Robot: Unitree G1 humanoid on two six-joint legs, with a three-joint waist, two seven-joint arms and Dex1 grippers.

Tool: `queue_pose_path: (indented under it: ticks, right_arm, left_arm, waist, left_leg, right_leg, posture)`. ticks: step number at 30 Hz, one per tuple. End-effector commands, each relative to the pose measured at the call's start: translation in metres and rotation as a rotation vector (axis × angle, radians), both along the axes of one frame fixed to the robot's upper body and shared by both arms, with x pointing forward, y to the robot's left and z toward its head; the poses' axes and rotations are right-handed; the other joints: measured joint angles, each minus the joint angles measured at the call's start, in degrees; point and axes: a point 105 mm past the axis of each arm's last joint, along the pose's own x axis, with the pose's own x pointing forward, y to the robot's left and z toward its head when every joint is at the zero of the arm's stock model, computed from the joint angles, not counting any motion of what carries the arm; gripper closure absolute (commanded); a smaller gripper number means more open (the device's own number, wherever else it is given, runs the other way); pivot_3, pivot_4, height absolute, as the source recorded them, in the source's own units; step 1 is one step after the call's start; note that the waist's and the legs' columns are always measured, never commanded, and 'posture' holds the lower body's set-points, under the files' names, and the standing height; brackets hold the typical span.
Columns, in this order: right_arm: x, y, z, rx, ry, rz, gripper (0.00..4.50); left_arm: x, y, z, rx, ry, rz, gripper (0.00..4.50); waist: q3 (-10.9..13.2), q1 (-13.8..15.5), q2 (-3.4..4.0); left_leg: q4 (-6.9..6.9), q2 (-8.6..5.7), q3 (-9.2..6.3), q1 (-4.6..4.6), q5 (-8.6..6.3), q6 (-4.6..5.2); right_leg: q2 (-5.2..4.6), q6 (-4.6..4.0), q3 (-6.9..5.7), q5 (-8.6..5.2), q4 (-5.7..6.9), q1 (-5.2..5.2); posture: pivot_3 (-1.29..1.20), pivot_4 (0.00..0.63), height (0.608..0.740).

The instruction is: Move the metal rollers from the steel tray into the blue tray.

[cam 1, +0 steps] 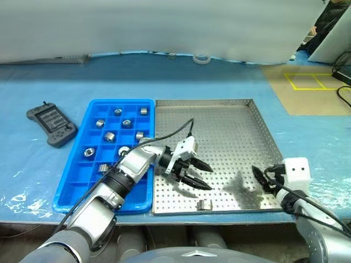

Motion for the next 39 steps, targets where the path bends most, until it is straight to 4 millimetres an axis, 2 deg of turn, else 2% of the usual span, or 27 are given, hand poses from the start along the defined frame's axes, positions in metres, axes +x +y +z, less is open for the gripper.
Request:
queue_pose_path:
  ticks: [1,5,11,15,22,24,28,31,35,39]
  right_arm:
    - [-0.008,0.002,0.013,-0.016,-0.018,-0.034,0.98]
    - [-0.020,0.008,0.012,-0.015,0.015,-0.029,0.98]
    - [-0.035,0.007,0.009,-0.033,0.049,-0.055,0.98]
    - [-0.043,0.010,0.005,-0.041,0.077,-0.051,0.98]
    - [-0.052,0.015,0.004,-0.036,0.095,-0.057,0.98]
    - [-0.053,0.017,0.003,-0.034,0.098,-0.057,0.98]
    - [-0.054,0.019,0.003,-0.032,0.096,-0.056,0.98]
    - [-0.054,0.020,0.003,-0.035,0.098,-0.054,0.98]
    - [-0.057,0.020,-0.001,-0.034,0.110,-0.055,0.98]
    - [-0.058,0.026,-0.003,-0.027,0.123,-0.035,0.98]
  left_arm:
    - [-0.006,-0.004,-0.002,-0.025,-0.117,-0.113,1.36]
    - [-0.003,0.003,-0.006,-0.037,-0.198,-0.175,1.36]
    - [0.003,0.012,-0.011,-0.012,-0.186,-0.188,1.36]
    - [-0.001,0.014,-0.029,0.032,-0.175,-0.187,1.36]
    - [-0.003,0.024,-0.048,0.092,-0.192,-0.180,1.36]
    - [-0.004,0.028,-0.051,0.106,-0.191,-0.184,1.36]
    - [-0.003,0.033,-0.056,0.135,-0.230,-0.206,1.36]
    - [0.008,0.028,-0.042,0.081,-0.196,-0.139,1.36]
    - [0.029,0.019,0.002,-0.091,-0.088,-0.001,1.36]
    - [0.034,0.030,0.031,-0.208,0.046,0.068,1.36]
  waist:
    - [0.0,-0.9,0.03]
    - [0.0,-2.6,0.05]
    - [-0.2,-5.1,0.04]
    - [-0.2,-7.0,0.05]
    - [-0.4,-10.2,0.10]
    - [-0.5,-11.0,0.08]
    - [-0.7,-12.5,0.06]
    - [-0.7,-13.4,0.06]
    - [-0.6,-14.3,0.29]
    - [-0.5,-15.3,0.33]
  left_leg:
    - [0.00,0.00,0.01,0.02,0.00,0.00]
    - [-0.01,-0.05,0.01,0.01,-0.04,0.03]
    - [0.00,-0.11,0.01,-0.15,-0.12,0.16]
    - [-0.01,-0.10,0.00,-0.16,-0.20,0.23]
    - [0.04,-0.12,-0.10,-0.08,-0.25,0.27]
    - [0.04,-0.15,-0.16,0.01,-0.27,0.28]
    - [0.04,-0.23,-0.25,-0.02,-0.29,0.31]
    - [0.04,-0.29,-0.27,-0.02,-0.31,0.35]
    - [0.13,-0.41,-0.28,-0.25,-0.33,0.40]
    - [0.11,-0.49,-0.28,-0.33,-0.36,0.45]
  right_leg:
    - [0.00,0.00,0.01,0.00,-0.08,0.05]
    - [-0.01,0.03,0.06,-0.02,-0.23,0.00]
    - [-0.06,0.01,0.06,0.00,-0.22,-0.04]
    - [-0.07,0.01,-0.01,0.00,-0.25,0.01]
    - [-0.10,0.04,-0.09,-0.04,-0.43,0.13]
    - [-0.10,0.39,-0.10,-0.24,-0.54,0.12]
    - [-0.14,0.45,-0.09,-0.28,-0.59,0.17]
    - [-0.21,0.45,-0.11,-0.28,-0.61,0.19]
    - [-0.34,0.43,-0.13,-0.27,-0.61,0.00]
    - [-0.47,0.05,-0.25,-0.04,-0.50,0.09]
  posture:
    - [-0.58,0.150,0.740]
    - [-0.61,0.150,0.740]
    - [-0.64,0.150,0.740]
    - [-0.65,0.150,0.740]
    - [-0.68,0.150,0.740]
    - [-0.68,0.150,0.740]
    - [-0.69,0.150,0.740]
    - [-0.69,0.150,0.740]
    - [-0.68,0.150,0.740]
    - [-0.67,0.150,0.740]
